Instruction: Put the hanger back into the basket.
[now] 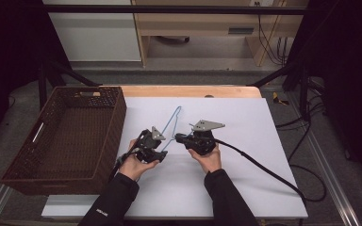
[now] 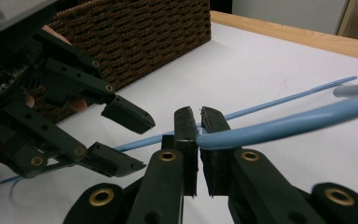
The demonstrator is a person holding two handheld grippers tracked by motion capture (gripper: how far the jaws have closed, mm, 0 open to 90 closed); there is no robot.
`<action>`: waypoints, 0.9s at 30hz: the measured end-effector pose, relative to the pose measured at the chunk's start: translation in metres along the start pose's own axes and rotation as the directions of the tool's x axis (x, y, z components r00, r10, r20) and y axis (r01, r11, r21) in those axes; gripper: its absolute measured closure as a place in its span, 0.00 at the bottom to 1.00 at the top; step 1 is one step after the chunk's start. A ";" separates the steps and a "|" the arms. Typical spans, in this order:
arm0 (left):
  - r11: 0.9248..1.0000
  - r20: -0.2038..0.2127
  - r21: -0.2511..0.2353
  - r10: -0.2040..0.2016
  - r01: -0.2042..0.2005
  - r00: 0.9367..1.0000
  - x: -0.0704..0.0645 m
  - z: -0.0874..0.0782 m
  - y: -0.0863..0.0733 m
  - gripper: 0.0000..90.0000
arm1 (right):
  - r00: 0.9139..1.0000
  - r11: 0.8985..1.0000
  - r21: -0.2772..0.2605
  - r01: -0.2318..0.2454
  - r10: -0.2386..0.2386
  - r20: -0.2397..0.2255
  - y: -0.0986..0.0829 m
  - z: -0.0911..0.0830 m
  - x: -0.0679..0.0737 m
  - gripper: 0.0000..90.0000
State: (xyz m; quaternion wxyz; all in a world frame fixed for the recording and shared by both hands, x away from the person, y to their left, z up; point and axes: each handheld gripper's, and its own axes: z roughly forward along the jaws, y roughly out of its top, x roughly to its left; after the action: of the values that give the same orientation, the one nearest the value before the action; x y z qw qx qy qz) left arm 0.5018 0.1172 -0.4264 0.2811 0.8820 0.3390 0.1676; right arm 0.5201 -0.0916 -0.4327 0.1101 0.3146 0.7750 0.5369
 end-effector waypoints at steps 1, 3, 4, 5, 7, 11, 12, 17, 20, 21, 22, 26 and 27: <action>1.000 0.002 0.001 0.003 -0.003 1.000 0.000 0.000 0.000 0.65 | 1.000 1.000 0.000 0.000 0.000 0.000 0.000 0.000 0.000 0.95; 1.000 0.003 -0.004 0.009 -0.009 1.000 -0.001 0.001 0.000 0.72 | 1.000 1.000 0.001 0.001 -0.001 0.001 0.000 0.000 0.000 0.95; 1.000 -0.002 -0.006 0.013 -0.013 1.000 -0.002 0.001 0.001 0.74 | 1.000 1.000 0.002 -0.001 0.001 0.001 0.000 0.000 0.000 0.95; 1.000 0.004 -0.012 0.012 -0.012 1.000 -0.003 0.001 0.001 0.78 | 1.000 1.000 0.001 0.001 -0.001 0.003 0.000 -0.001 0.000 0.95; 1.000 0.002 -0.014 0.012 -0.012 1.000 -0.005 0.001 0.001 0.83 | 1.000 1.000 0.000 0.000 0.000 0.004 0.000 -0.001 0.001 0.95; 1.000 0.007 -0.021 0.010 -0.010 1.000 -0.007 0.001 0.001 0.93 | 1.000 1.000 -0.001 0.002 -0.002 0.007 0.000 -0.001 0.001 0.95; 1.000 -0.009 -0.028 0.009 -0.009 1.000 -0.009 0.001 0.001 0.94 | 1.000 1.000 -0.001 0.003 -0.003 0.008 0.000 -0.001 0.001 0.95; 0.999 -0.034 -0.042 0.002 -0.004 0.999 -0.009 -0.002 0.001 0.96 | 1.000 1.000 -0.005 0.002 -0.002 0.014 0.001 -0.002 0.002 0.95; 0.999 -0.037 -0.046 -0.003 0.001 0.999 -0.010 -0.004 0.001 0.97 | 1.000 1.000 -0.009 0.002 -0.002 0.014 0.001 -0.002 0.002 0.95; 0.999 -0.041 -0.048 -0.006 0.004 0.999 -0.010 -0.004 0.001 0.97 | 1.000 1.000 -0.010 -0.001 0.001 0.016 0.001 -0.002 0.002 0.95; 0.999 -0.044 -0.049 -0.008 0.006 0.999 -0.011 -0.004 0.001 0.97 | 1.000 1.000 -0.012 -0.001 0.001 0.015 0.002 -0.002 0.002 0.95; 0.998 -0.055 -0.068 -0.024 0.020 0.998 -0.010 -0.006 0.000 0.97 | 1.000 1.000 -0.022 0.002 -0.001 0.029 0.002 -0.004 0.003 0.88; 0.997 -0.050 -0.067 -0.028 0.025 0.998 -0.008 -0.007 0.000 0.97 | 0.999 1.000 -0.024 0.003 -0.002 0.040 0.002 -0.005 0.004 0.85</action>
State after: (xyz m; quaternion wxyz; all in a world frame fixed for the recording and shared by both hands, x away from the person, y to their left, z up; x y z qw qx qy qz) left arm 0.4925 0.1139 -0.4222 0.3039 0.8629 0.3521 0.1976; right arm 0.5150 -0.0922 -0.4287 0.1299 0.3230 0.7665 0.5397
